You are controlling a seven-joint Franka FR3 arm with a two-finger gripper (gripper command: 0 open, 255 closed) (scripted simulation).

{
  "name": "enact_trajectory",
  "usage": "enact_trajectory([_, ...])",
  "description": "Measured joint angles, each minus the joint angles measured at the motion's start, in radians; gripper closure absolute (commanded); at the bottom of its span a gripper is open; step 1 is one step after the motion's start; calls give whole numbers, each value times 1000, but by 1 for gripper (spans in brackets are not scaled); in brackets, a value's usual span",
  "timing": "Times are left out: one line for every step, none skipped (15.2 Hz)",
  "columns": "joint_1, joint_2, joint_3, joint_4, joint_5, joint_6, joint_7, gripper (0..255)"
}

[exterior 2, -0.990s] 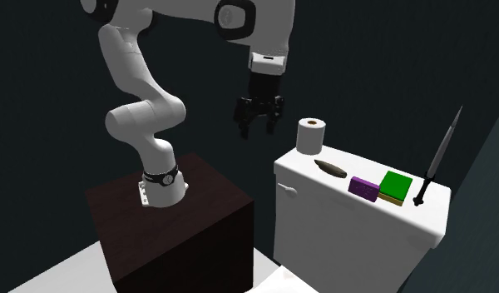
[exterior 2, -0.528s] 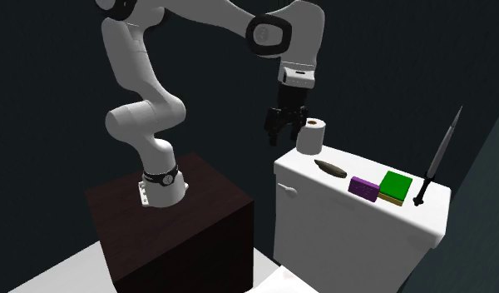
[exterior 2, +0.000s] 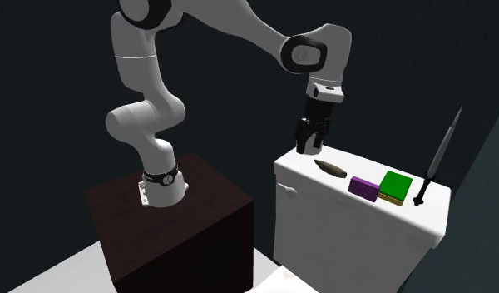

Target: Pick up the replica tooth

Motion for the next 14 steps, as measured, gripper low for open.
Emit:
enact_trajectory([11, 48, 7, 38, -29, -2, 29, 0])
enact_trajectory([24, 91, 13, 75, -53, -9, 57, 0])
enact_trajectory([40, 129, 18, 100, -76, -8, 86, 0])
enact_trajectory([55, 166, 20, 128, -99, -9, 109, 0])
enact_trajectory([76, 218, 19, 174, -128, -18, 136, 0])
enact_trajectory([98, 270, 15, 222, -158, -26, 160, 0])
enact_trajectory([119, 311, 12, 259, -179, -34, 180, 0])
enact_trajectory([141, 354, 7, 302, -201, -43, 197, 0])
enact_trajectory([150, 371, 4, 311, -211, -39, 207, 0])
enact_trajectory([156, 385, 1, 316, -219, -33, 214, 0])
enact_trajectory([161, 395, -1, 316, -225, -26, 220, 0])
enact_trajectory([164, 404, -4, 316, -231, -19, 223, 0])
enact_trajectory([166, 414, -7, 316, -237, -10, 227, 0])
enact_trajectory([169, 422, -10, 315, -242, -3, 232, 0])
